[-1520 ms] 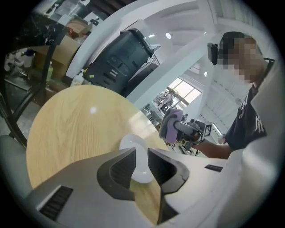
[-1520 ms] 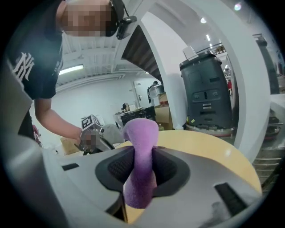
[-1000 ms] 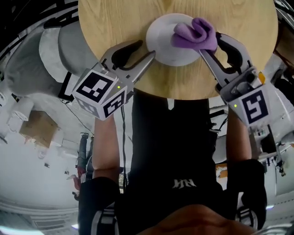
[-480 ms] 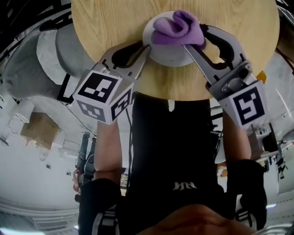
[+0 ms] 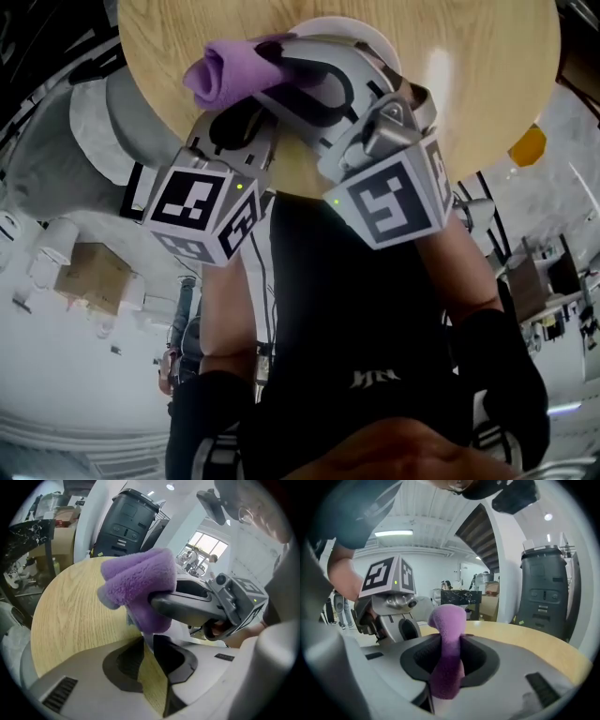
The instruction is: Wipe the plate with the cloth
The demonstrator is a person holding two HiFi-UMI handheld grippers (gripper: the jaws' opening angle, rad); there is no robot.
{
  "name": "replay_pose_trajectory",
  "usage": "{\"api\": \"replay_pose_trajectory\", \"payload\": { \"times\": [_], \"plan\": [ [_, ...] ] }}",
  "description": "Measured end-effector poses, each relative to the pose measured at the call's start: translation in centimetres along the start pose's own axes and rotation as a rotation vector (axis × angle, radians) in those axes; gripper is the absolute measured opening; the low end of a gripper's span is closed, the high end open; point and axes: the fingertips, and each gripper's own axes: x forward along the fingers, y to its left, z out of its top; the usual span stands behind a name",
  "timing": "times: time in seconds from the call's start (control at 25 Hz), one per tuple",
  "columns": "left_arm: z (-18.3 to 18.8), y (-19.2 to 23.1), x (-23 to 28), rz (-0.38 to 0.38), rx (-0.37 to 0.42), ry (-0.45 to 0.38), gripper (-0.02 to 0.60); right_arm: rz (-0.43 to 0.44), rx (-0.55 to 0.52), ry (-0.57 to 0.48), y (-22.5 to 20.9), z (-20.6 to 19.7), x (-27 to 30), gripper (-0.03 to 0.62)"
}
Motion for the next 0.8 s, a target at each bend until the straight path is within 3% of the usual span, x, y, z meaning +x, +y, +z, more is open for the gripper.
{"api": "replay_pose_trajectory", "payload": {
  "times": [0.32, 0.6, 0.68, 0.8],
  "plan": [
    [0.3, -0.2, 0.0, 0.03, 0.046, -0.009, 0.052, -0.067, -0.088, 0.113, -3.8, -3.4, -4.5, 0.107],
    [0.3, -0.1, 0.0, 0.035, 0.063, -0.006, 0.052, -0.15, -0.058, 0.221, -6.2, -6.5, -9.8, 0.107],
    [0.4, -0.2, 0.0, 0.036, 0.069, -0.01, 0.052, -0.166, -0.018, 0.204, -6.0, -5.7, -10.2, 0.107],
    [0.4, -0.2, -0.1, 0.04, 0.078, -0.017, 0.052, -0.124, 0.054, 0.052, -4.3, -2.0, -8.4, 0.106]
  ]
}}
